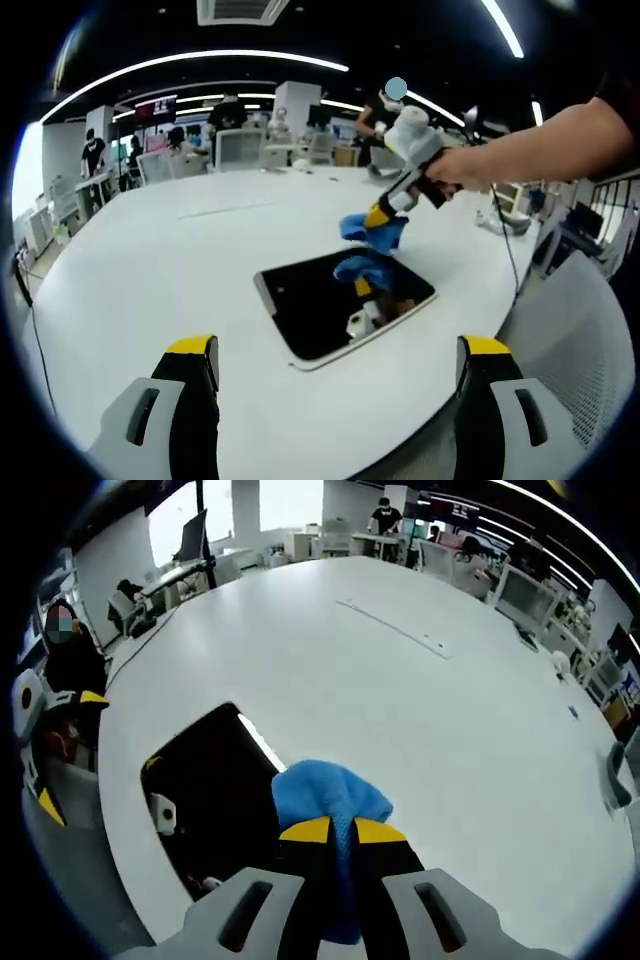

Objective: Wipe the mirror surface with the cleaning cloth until all visible marks leave the cleaned area.

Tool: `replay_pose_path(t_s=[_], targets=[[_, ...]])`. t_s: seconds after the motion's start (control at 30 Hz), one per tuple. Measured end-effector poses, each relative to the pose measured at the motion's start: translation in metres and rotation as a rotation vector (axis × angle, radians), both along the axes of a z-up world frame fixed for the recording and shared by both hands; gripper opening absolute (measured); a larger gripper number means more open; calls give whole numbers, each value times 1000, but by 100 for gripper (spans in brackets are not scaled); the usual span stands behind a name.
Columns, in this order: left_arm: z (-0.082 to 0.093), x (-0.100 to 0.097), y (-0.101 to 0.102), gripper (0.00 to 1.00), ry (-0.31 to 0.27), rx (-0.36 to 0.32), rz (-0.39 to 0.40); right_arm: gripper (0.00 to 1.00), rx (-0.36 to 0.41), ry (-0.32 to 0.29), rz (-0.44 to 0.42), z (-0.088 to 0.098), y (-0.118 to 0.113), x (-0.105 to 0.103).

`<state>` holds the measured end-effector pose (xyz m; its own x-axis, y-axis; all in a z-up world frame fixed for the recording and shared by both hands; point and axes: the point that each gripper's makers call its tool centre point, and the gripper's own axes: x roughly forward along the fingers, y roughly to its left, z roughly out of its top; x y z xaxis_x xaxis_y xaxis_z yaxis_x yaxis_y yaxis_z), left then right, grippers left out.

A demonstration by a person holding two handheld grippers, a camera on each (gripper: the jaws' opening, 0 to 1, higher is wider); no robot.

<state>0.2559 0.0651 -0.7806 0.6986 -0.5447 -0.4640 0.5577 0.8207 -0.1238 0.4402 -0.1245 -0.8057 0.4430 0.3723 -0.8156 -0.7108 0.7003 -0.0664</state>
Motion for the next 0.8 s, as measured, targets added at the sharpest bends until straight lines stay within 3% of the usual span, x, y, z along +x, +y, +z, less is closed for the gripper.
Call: replay_pose_path(t_s=[0.13,0.3,0.5,0.8], targets=[[4,1,1,99,-16,-40,8,2,3,-5,-22,8,-12,6],[6,1,-1,99,-24,-42,2,2,-6,-4,-34,14,-30,5],[3,-1,-3,99,-6,-35,-6,2,-35,4,-29,15,-57,-1],[1,-1,-4,99,1,-28,-17,2,-47,21,-101,10,-93,-7]])
